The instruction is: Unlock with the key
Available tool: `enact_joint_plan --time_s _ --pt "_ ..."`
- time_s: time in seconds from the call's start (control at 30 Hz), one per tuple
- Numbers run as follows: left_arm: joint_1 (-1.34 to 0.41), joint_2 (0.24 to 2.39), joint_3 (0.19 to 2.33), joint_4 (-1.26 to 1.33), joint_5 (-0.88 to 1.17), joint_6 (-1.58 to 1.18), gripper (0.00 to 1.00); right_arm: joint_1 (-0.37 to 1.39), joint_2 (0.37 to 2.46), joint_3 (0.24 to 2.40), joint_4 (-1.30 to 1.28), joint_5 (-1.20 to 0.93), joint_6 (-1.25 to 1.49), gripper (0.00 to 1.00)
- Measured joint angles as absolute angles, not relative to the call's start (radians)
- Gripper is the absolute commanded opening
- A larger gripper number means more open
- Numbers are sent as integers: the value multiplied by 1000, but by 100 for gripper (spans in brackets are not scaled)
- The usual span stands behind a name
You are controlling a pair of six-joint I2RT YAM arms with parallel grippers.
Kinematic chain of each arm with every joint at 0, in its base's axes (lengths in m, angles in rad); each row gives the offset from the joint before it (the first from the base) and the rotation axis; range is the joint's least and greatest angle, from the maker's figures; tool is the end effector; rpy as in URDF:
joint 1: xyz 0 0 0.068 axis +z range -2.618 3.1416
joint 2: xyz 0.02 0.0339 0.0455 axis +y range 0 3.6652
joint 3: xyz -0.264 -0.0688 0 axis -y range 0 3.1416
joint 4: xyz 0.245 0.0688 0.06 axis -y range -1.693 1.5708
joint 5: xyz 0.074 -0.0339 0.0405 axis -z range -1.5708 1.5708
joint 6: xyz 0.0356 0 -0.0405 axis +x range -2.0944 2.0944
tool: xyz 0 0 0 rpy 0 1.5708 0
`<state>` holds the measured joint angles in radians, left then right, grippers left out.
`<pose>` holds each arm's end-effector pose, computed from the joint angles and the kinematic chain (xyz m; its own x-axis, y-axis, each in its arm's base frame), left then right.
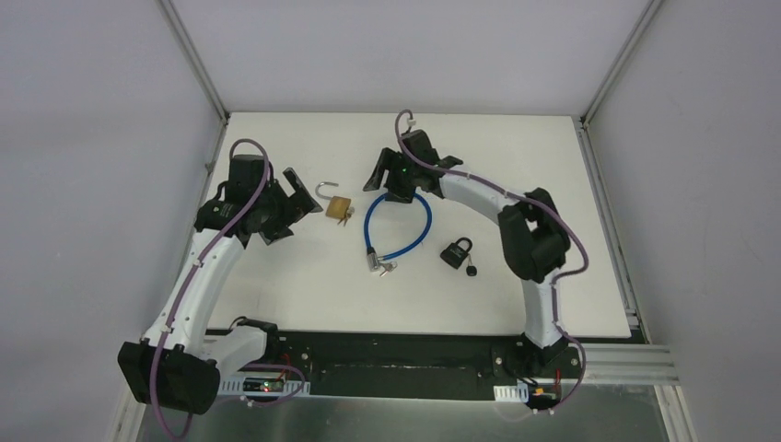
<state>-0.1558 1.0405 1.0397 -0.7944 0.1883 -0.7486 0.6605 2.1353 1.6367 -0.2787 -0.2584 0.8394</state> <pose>0.2043 -0.0388 0.3232 -0.7086 -0.5655 -0.4220 -0.2735 0.7715 -0.5744 0.3754 0.3031 0.1960 -0.9184 0.1976 -0.3427 -0.0800 0.7555 0.6502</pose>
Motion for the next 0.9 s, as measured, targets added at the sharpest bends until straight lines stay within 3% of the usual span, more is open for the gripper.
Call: enact_joint_plan --time_s 0.13,0.33,0.57,0.9 --pt "-156 1080 1040 -794 219 -731 92 656 1903 1494 -344 -170 730 57" --pt "-156 1101 1038 -790 244 -717 88 720 1677 1285 -406 -157 540 53" --pt "-156 1101 1013 -760 247 -725 91 848 1665 1192 -524 -163 437 45" --pt "-156 1099 999 -728 263 -755 96 882 1838 1263 -603 -170 323 46"
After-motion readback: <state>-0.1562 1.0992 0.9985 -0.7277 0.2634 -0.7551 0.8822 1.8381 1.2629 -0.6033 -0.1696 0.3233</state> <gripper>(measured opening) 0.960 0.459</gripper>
